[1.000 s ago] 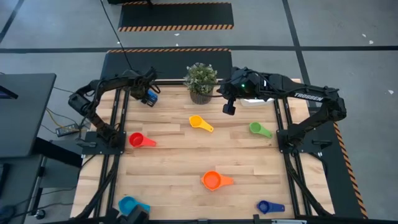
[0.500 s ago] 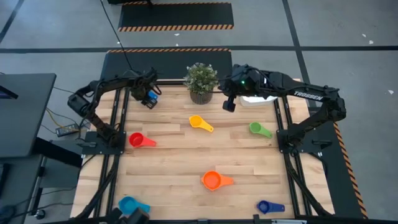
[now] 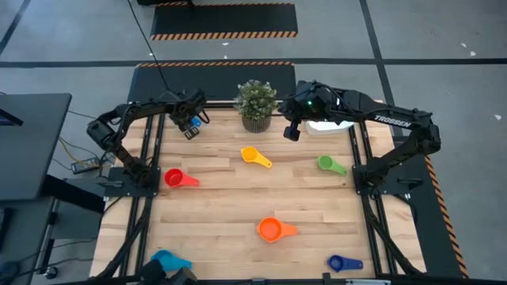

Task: Nest measuring cups in basket
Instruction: Stack the blue measuring cup on top of the orange measuring cup

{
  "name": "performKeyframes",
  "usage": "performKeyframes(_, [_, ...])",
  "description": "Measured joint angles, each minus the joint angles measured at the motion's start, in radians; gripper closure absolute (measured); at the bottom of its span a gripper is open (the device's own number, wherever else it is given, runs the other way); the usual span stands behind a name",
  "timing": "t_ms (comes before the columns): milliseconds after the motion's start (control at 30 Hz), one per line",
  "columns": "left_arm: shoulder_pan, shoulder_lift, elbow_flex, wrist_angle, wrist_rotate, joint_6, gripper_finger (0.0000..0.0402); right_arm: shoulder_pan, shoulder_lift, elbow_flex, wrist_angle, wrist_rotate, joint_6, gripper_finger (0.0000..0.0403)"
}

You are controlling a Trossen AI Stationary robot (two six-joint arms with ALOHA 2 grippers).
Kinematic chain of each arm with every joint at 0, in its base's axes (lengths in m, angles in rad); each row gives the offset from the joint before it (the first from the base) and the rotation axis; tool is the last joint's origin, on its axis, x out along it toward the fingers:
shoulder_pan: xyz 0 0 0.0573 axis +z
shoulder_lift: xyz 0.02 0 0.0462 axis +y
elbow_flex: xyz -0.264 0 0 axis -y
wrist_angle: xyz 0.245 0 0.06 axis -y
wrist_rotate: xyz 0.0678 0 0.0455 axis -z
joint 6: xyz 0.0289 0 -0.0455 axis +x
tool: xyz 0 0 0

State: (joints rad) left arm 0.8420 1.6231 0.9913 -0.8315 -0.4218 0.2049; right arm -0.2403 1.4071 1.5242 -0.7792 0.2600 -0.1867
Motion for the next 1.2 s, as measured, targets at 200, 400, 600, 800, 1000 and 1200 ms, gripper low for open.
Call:
performKeyframes(200, [0.007,0.048,0.000,0.013,-0.003,0.000,0.0263,-0.006,0.000,0.000,0.000,0.000,0.000,0.0396])
performKeyframes(400, [0.008,0.095,0.000,0.048,-0.003,0.008,0.0263,-0.006,0.000,0.000,0.000,0.000,-0.005,0.0396])
performKeyframes(600, [0.008,0.112,0.000,0.049,-0.003,0.043,0.0300,-0.006,0.000,0.000,0.004,0.001,-0.027,0.0396])
performKeyframes(800, [0.003,0.112,0.000,0.044,-0.003,0.035,0.0385,-0.006,0.000,0.000,0.008,0.002,-0.027,0.0396])
performKeyframes(1000, [-0.034,0.096,0.010,-0.028,-0.002,-0.032,0.0387,-0.006,-0.001,0.000,0.008,0.024,-0.048,0.0396])
performKeyframes(1200, [-0.106,0.061,0.105,-0.214,0.002,-0.073,0.0388,-0.012,-0.002,0.020,0.006,0.060,-0.059,0.0396])
